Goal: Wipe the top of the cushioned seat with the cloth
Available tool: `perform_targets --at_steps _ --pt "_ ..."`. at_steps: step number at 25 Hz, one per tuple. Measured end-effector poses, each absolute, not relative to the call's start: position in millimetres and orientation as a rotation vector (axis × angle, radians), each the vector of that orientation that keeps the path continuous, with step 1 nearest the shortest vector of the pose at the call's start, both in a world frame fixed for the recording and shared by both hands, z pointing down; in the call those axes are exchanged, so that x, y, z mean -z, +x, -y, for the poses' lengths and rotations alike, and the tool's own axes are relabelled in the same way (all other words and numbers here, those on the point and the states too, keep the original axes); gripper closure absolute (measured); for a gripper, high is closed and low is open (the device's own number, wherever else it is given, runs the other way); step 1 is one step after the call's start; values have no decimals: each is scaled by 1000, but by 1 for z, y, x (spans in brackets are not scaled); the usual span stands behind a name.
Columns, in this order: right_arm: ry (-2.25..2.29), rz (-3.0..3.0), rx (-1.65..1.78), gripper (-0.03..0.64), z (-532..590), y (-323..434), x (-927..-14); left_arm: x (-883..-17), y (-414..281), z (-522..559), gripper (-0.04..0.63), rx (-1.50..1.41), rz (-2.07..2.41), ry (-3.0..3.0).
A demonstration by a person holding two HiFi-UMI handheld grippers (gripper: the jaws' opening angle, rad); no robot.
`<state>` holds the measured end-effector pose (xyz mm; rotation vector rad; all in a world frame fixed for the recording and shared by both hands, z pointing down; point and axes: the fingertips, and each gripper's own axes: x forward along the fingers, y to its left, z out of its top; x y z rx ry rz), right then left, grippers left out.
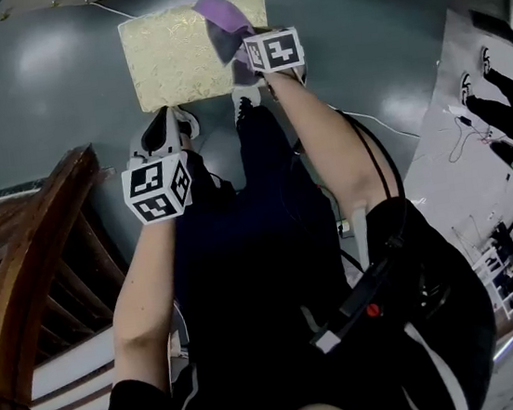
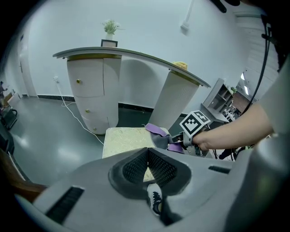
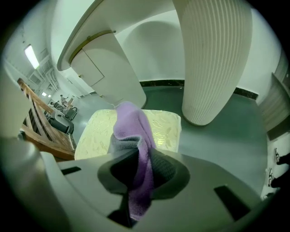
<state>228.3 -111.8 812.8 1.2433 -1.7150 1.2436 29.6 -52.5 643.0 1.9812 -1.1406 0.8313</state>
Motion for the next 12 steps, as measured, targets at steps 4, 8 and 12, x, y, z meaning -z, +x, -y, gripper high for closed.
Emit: perform_targets --at_steps 4,8,12 --pt "1297 1592 -1227 539 101 271 -815 -630 38 54 591 -817 1160 1989" --pt "1370 1501 -1208 538 87 308 -809 -624 42 57 592 -790 1128 2024" --pt "1391 1630 -1133 538 92 289 -775 -630 34 68 591 -776 1102 2064"
